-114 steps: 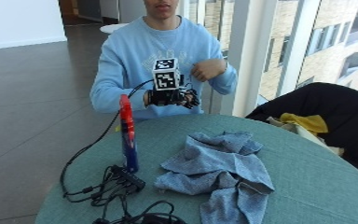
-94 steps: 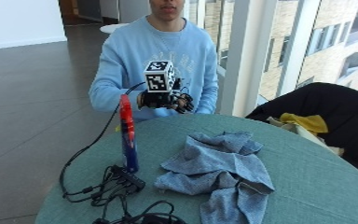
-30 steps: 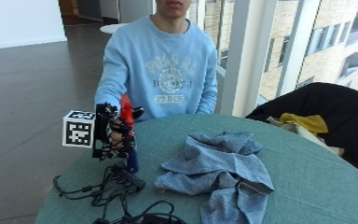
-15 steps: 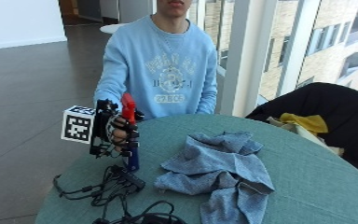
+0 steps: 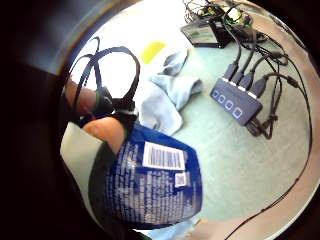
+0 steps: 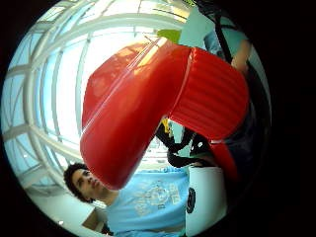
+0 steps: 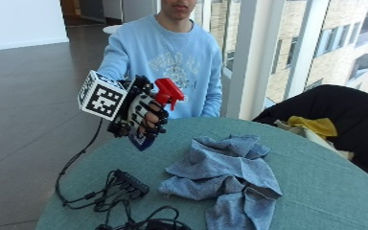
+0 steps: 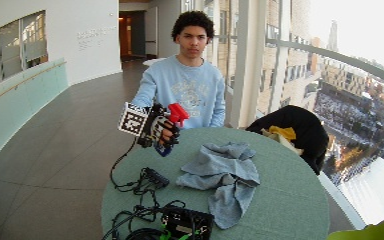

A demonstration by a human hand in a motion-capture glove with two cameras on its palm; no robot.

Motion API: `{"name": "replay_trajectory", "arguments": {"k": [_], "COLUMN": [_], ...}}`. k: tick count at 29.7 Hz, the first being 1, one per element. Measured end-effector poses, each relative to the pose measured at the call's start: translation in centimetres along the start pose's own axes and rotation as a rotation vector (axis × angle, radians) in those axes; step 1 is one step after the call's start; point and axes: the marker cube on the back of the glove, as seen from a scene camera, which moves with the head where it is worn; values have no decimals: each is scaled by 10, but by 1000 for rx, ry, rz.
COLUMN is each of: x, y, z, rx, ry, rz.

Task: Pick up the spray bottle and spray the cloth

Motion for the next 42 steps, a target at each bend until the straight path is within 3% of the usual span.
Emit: {"name": "replay_trajectory", "arguments": {"k": [14,42], "x": [-5,-6], "y": [-17,-24], "z": [30,49], "rx": [-172,-254], "ry": [11,79], "rz": [151,192]}}
